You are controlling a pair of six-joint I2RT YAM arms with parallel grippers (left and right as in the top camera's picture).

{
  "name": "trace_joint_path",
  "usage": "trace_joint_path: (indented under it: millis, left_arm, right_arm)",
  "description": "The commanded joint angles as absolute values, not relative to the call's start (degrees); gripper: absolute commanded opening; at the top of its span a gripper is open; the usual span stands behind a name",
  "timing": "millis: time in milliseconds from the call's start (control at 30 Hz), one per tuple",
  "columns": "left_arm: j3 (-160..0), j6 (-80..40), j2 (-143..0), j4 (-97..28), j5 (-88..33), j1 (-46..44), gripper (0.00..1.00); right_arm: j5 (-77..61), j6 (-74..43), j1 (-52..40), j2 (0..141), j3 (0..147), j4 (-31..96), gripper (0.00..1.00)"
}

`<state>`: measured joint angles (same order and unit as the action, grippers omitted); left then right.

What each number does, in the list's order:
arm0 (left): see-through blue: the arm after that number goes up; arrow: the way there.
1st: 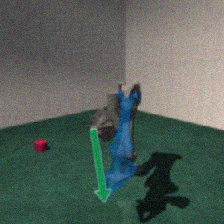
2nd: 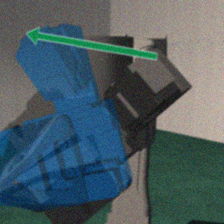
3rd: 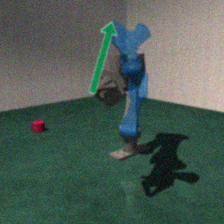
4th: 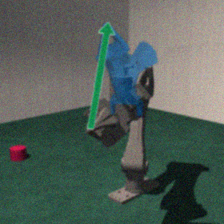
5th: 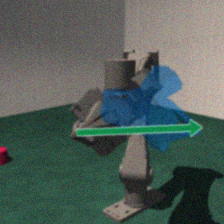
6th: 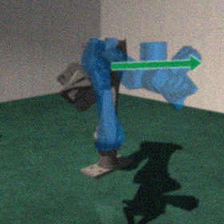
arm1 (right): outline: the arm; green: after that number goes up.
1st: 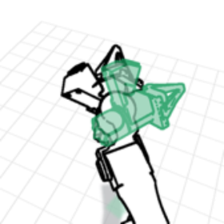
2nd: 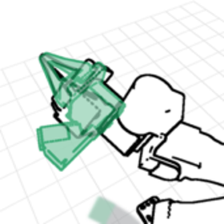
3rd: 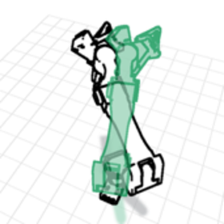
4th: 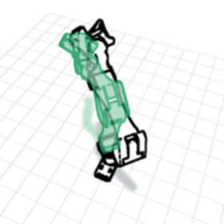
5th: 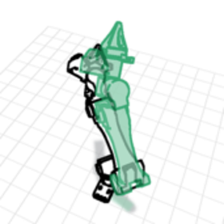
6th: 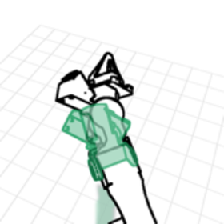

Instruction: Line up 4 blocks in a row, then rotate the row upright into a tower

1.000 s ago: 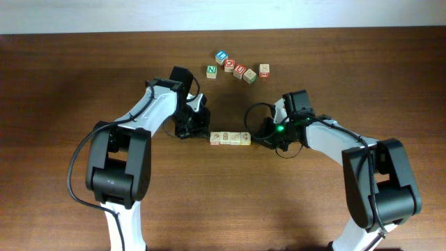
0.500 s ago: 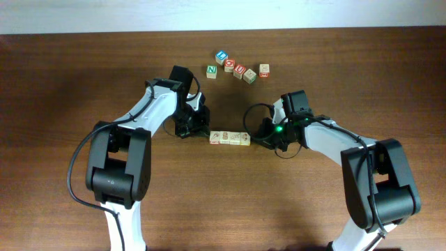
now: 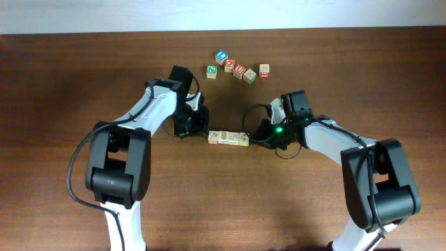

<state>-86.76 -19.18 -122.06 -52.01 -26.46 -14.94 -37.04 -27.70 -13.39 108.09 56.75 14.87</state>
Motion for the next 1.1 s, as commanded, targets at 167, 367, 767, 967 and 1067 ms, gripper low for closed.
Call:
trace_joint_path:
  millis: [167, 367, 767, 967, 1067]
  left_arm:
    - [-86.3, -19.7, -122.3, -51.6, -28.9, -15.5, 0.0]
    - [-86.3, -19.7, -122.3, -51.6, -28.9, -15.5, 0.0]
    - [-86.3, -19.7, -122.3, -51.7, -28.9, -16.1, 0.0]
    - [-86.3, -19.7, -122.3, -51.7, -28.9, -16.1, 0.0]
    - [-86.3, -19.7, -122.3, -51.7, -28.9, -16.1, 0.0]
  right_arm:
    - [-41.8, -25.7, -14.3, 108.3, 56.6, 13.7, 0.04]
    - [-41.8, -25.7, -14.3, 106.2, 57.1, 13.3, 0.04]
    - [-38.5, -25.7, -18.7, 106.0, 64.1, 20.5, 0.04]
    - [-36.7, -25.7, -20.8, 106.0, 67.4, 23.3, 0.04]
    - [-35.3, -25.6, -21.5, 106.0, 68.4, 24.8, 0.04]
